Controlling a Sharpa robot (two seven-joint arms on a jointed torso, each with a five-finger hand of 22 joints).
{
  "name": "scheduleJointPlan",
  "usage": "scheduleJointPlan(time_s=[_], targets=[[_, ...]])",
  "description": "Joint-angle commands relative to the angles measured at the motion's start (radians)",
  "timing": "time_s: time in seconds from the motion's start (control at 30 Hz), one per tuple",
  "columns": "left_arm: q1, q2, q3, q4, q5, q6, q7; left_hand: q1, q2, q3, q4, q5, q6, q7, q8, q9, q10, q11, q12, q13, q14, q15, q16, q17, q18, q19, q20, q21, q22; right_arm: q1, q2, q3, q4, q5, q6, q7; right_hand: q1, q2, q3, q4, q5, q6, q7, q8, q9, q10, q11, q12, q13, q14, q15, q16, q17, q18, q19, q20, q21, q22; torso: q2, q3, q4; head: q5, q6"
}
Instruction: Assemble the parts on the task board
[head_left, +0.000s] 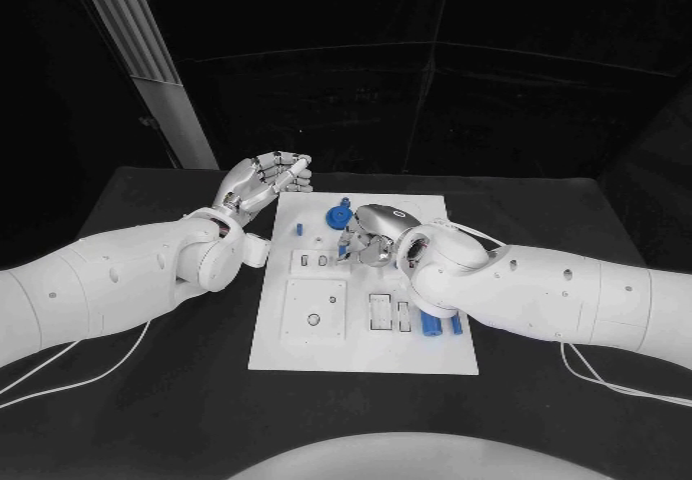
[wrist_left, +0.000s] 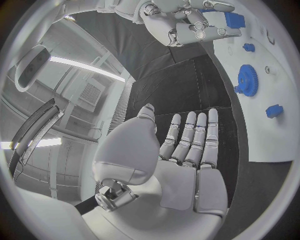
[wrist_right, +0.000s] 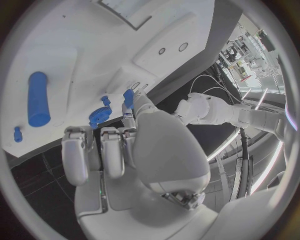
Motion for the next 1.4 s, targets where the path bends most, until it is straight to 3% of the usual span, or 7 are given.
scheduleJointPlan(time_s=[0.03,0.53,1.4], targets=[[0.002,0.000,0.001,0.003,-0.003,0.005,0.145,0.002,0.006,-0.002,-0.002,0.004,-0.003,0.109,-0.006,0.002,-0.008,-0.002,0.004,-0.001,-0.004,-0.001,0.005,-0.001,-0.010,-0.004,0.000,-0.001,-0.002,-0.001,0.009,0.001,-0.007,-0.033,0.017,-0.019,0.000,0.006,-0.005,-0.004,0.004,0.013,-0.008,-0.002,0.001,0.102,0.007,0.002,0.262,0.104,0.008,0.002,0.263,-0.008,0.106,0.007,0.003,0.264,0.001,0.0003,-0.0003,0.000,-0.002],[0.002,-0.001,0.001,0.003,-0.003,0.005,0.144,0.004,0.007,-0.003,-0.002,0.005,-0.003,0.109,-0.006,0.002,-0.008,-0.002,0.004,-0.001,-0.004,-0.001,0.006,-0.001,-0.010,-0.004,0.000,-0.001,-0.002,-0.009,0.040,0.001,-0.037,-0.052,0.021,-0.023,-0.002,0.005,-0.007,-0.006,0.004,0.011,-0.005,-0.006,0.000,0.102,0.010,0.002,0.262,0.104,0.010,0.002,0.263,-0.008,0.106,0.008,0.003,0.264,-0.001,-0.0001,-0.0011,-0.003,-0.008],[0.002,0.000,0.001,0.003,-0.003,0.005,0.144,0.004,0.007,-0.003,-0.002,0.005,-0.003,0.109,-0.006,0.002,-0.008,-0.002,0.004,-0.001,-0.004,-0.001,0.006,-0.001,-0.010,-0.004,0.000,-0.001,-0.002,-0.014,0.061,0.001,-0.059,-0.053,0.060,-0.019,-0.003,-0.006,-0.014,-0.018,0.003,0.000,0.001,-0.022,-0.007,0.102,0.016,0.002,0.262,0.104,0.015,0.002,0.263,-0.008,0.106,0.015,0.003,0.264,-0.001,-0.0004,0.0003,-0.005,-0.006]])
